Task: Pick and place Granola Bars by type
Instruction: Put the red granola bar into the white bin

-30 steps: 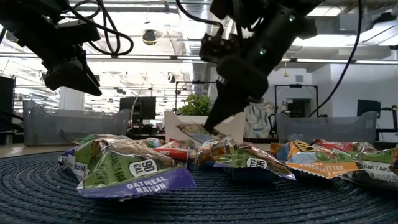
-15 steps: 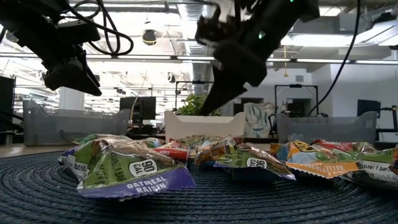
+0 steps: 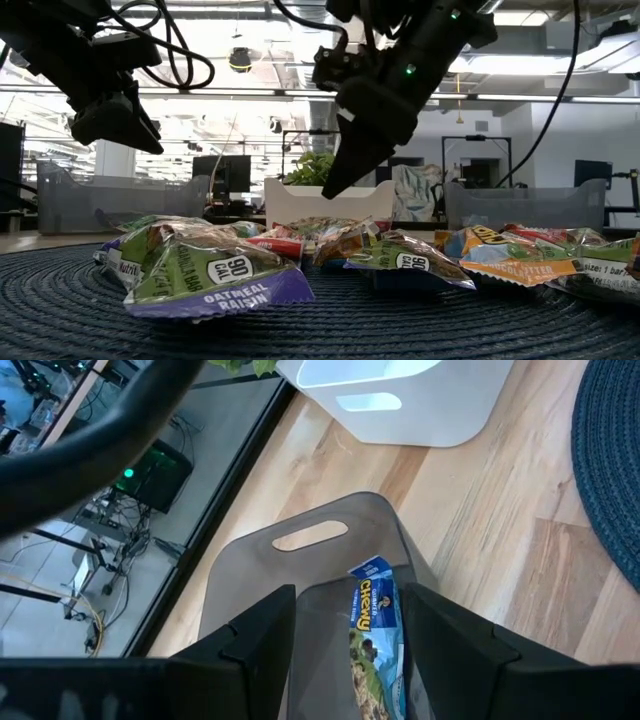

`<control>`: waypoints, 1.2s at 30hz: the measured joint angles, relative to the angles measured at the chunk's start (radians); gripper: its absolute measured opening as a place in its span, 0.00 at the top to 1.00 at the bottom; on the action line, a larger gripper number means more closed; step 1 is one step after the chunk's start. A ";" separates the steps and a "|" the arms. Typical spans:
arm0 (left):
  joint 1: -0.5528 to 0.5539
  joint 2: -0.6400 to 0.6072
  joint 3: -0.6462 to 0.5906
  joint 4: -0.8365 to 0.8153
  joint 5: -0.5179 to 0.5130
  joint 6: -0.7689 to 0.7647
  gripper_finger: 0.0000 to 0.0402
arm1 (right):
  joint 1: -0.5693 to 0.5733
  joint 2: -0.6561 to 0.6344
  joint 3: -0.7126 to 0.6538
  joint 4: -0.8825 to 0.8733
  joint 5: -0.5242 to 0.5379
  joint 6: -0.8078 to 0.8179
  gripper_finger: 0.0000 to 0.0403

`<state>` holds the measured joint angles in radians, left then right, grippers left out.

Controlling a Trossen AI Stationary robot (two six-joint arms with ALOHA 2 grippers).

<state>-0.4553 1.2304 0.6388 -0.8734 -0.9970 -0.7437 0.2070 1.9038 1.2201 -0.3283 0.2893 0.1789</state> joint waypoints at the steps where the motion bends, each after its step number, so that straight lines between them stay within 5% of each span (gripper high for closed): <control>1: 0.000 0.000 0.000 0.000 0.000 0.000 0.54 | 0.000 0.000 0.000 0.000 0.000 0.003 0.42; 15: 0.000 0.000 0.000 0.001 -0.002 0.000 0.54 | -0.026 0.085 -0.001 0.025 -0.026 -0.001 0.44; 36: 0.000 0.000 0.000 0.001 -0.002 0.000 0.54 | -0.024 0.092 0.000 0.057 -0.027 -0.070 0.94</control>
<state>-0.4549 1.2301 0.6387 -0.8726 -0.9989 -0.7437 0.1827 1.9953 1.2198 -0.2715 0.2626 0.1092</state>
